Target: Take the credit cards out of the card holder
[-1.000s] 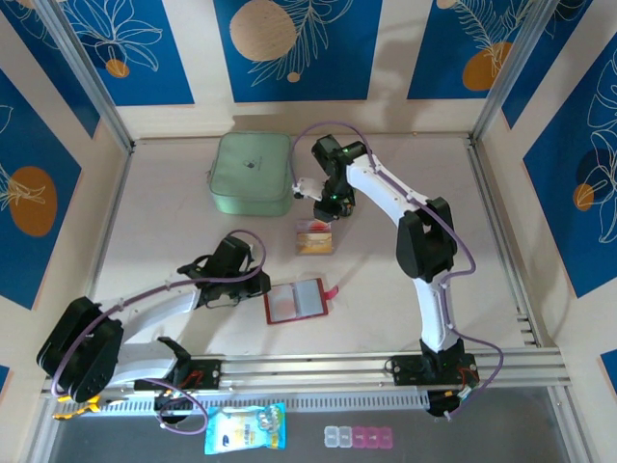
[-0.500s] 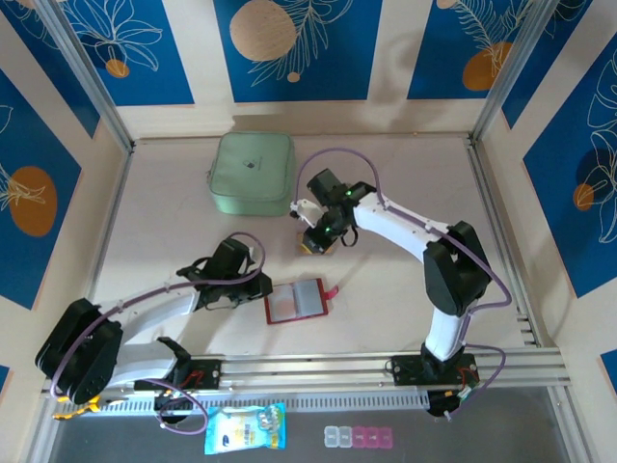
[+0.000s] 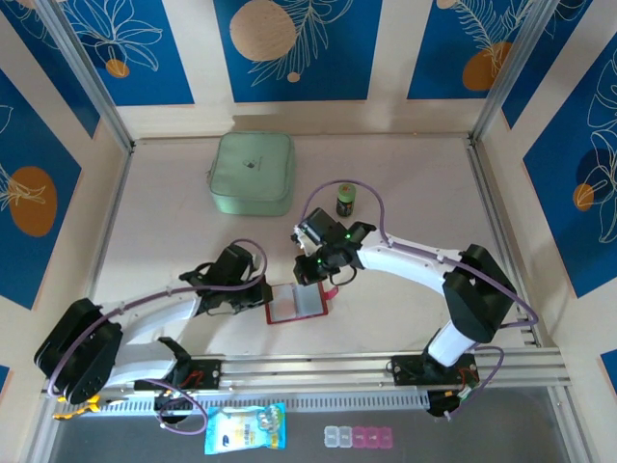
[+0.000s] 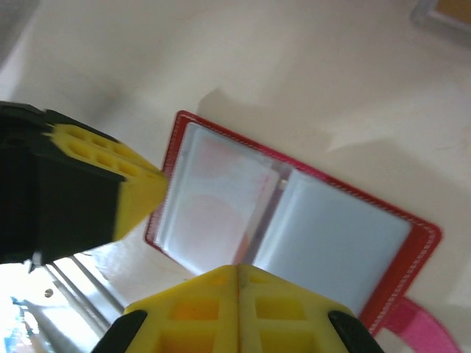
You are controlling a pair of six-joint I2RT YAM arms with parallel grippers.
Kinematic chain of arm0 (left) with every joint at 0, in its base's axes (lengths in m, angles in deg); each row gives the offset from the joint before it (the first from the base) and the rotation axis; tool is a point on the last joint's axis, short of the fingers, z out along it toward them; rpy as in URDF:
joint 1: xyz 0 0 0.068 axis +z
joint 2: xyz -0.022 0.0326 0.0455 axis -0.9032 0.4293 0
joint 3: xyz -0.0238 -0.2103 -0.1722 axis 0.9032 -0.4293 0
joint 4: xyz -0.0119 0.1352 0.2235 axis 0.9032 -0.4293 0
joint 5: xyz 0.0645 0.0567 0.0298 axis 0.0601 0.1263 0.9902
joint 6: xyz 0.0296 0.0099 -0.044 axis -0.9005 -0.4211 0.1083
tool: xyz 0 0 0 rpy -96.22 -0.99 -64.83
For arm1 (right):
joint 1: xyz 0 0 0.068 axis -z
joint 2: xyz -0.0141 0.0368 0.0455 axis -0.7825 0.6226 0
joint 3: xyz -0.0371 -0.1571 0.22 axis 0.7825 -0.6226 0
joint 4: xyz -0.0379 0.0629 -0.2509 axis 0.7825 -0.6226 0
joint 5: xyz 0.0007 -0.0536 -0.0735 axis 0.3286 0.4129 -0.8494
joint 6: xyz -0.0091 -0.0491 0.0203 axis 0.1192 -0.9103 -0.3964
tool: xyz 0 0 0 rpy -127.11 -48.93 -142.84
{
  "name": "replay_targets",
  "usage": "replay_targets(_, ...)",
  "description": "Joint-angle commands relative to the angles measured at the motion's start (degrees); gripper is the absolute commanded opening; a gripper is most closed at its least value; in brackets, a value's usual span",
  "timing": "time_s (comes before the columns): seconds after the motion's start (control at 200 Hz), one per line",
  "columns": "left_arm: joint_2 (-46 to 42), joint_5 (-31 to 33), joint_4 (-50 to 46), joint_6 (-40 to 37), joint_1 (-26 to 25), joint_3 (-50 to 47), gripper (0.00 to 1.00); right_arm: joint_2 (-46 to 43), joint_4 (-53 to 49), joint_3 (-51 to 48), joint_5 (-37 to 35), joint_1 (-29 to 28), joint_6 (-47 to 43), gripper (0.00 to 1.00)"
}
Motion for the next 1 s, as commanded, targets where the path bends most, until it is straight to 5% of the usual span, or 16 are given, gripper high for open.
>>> replay_targets(0.0,1.2,0.6,-0.3,0.7,-1.1,-0.5,0.00,-0.7,0.9,-1.1,2.9,-1.1,8.2,0.08)
replay_targets(0.995,2.2,6.0,-3.7,0.6,-2.0,-1.0,0.00,8.2,8.2,-2.0,8.7,-3.9,15.6,0.09)
